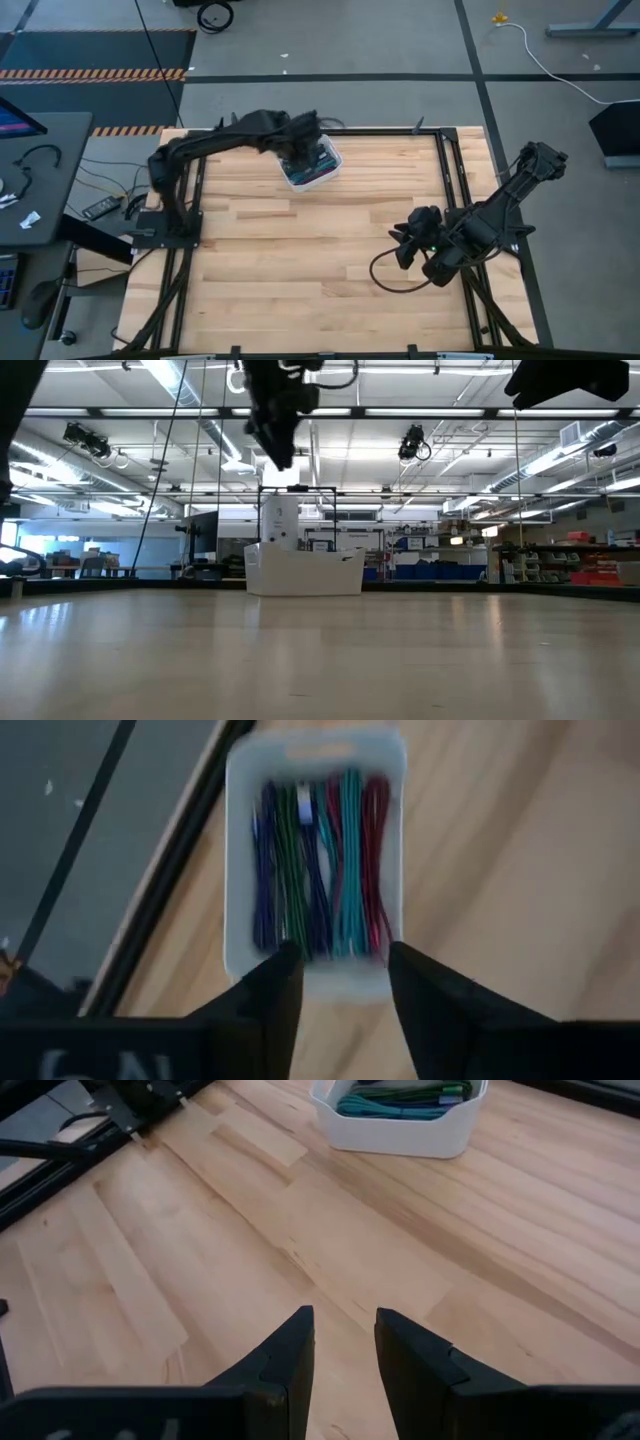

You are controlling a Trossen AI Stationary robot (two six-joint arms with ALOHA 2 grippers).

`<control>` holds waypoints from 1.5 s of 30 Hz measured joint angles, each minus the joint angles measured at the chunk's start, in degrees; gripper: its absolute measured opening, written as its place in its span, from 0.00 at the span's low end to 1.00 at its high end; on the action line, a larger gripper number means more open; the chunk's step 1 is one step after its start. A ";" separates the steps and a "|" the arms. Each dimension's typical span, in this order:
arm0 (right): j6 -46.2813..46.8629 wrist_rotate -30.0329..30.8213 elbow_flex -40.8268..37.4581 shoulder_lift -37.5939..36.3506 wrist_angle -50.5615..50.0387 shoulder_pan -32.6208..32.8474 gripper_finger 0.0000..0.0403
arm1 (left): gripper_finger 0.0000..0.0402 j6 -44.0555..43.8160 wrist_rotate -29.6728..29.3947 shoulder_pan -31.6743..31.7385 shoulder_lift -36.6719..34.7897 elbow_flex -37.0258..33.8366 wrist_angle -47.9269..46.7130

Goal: Pick and place USB-C Cables
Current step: Adjust the white bin

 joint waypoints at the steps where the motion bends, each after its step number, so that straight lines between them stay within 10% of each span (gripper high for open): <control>1: 0.04 -0.26 0.00 0.00 0.02 -0.38 0.28 | 0.37 -1.90 -0.26 -0.70 -2.10 -2.31 -0.40; 9: -3.39 -0.62 0.02 0.02 -0.06 -4.39 0.28 | 0.24 -28.71 9.92 1.06 -17.81 -29.93 3.55; 18: -6.51 -2.55 0.02 0.02 0.20 -8.12 0.28 | 0.19 -49.31 13.29 6.98 -19.73 -52.31 30.12; 33: -6.50 -3.93 0.02 0.02 1.96 -9.00 0.28 | 0.68 -53.53 17.20 11.11 -16.02 -51.07 42.68; 45: -6.85 -4.05 0.02 0.02 2.40 -9.58 0.28 | 0.46 -54.86 15.28 12.27 -11.54 -51.09 46.13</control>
